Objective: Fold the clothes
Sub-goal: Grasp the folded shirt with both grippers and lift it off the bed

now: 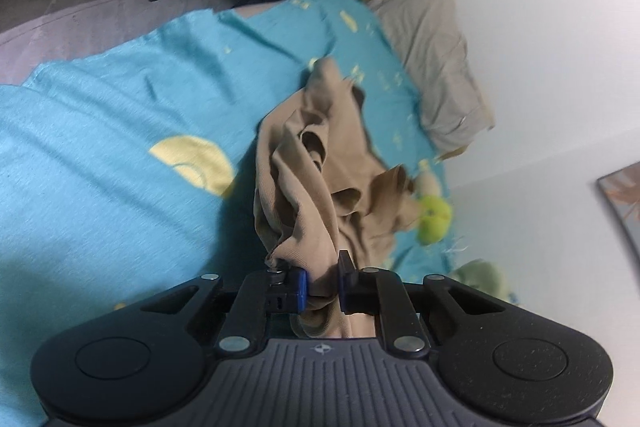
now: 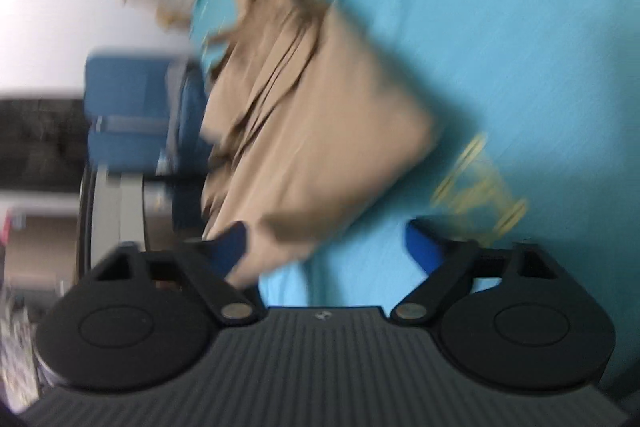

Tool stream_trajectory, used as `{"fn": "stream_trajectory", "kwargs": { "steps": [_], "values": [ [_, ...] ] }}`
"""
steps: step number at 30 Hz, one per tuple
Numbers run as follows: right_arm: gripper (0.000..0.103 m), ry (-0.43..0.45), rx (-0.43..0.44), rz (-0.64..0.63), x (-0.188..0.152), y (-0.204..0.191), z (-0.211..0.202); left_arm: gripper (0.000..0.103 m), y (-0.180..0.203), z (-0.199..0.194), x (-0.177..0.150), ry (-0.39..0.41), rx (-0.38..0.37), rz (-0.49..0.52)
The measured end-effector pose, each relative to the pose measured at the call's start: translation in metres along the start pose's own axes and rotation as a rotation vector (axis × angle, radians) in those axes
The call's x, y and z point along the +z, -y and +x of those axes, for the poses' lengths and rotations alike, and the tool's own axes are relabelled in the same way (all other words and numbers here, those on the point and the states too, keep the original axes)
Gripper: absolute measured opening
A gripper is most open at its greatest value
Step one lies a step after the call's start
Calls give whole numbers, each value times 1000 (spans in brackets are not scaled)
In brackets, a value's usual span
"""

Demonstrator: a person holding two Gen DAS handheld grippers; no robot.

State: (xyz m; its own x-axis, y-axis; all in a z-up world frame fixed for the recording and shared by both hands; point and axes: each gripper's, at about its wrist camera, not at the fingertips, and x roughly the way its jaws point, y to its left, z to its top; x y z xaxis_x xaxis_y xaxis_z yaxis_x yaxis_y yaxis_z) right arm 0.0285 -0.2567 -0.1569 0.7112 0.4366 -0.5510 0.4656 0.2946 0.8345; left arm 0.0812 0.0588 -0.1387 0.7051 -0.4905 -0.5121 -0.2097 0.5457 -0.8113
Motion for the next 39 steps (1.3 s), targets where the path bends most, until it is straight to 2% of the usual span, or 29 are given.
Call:
{"fn": "stream_trajectory", "kwargs": {
  "steps": [2, 4, 7, 10, 17, 21, 25, 29, 33, 39],
  "values": [
    [56, 60, -19, 26, 8, 6, -3, 14, 1, -3, 1, 4, -5, 4],
    [21, 106, -39, 9, 12, 3, -7, 14, 2, -5, 0, 6, 5, 13],
    [12, 165, -30, -97, 10, -16, -16, 13, 17, -15, -1, 21, 26, 110],
    [11, 208, -21, -218, 8, -40, -27, 12, 39, -28, -1, 46, 38, 204],
    [11, 266, 73, -344, 14, -84, -89, 10, 84, -76, -6, 78, -18, 247],
    [11, 279, 124, -362, -3, -87, -138, 10, 101, -125, -24, 91, -61, 265],
    [11, 272, 124, -380, -27, -81, -177, 10, 100, -175, -48, 73, -89, 242],
    [11, 265, 122, -397, -51, -75, -215, 10, 94, -199, -61, 44, -69, 220],
    [11, 255, 92, -390, -49, -81, -209, 11, 92, -210, -65, 32, -44, 213],
    [11, 256, 38, -372, -14, -97, -160, 11, 102, -154, -31, 33, 2, 200]
  ]
}}
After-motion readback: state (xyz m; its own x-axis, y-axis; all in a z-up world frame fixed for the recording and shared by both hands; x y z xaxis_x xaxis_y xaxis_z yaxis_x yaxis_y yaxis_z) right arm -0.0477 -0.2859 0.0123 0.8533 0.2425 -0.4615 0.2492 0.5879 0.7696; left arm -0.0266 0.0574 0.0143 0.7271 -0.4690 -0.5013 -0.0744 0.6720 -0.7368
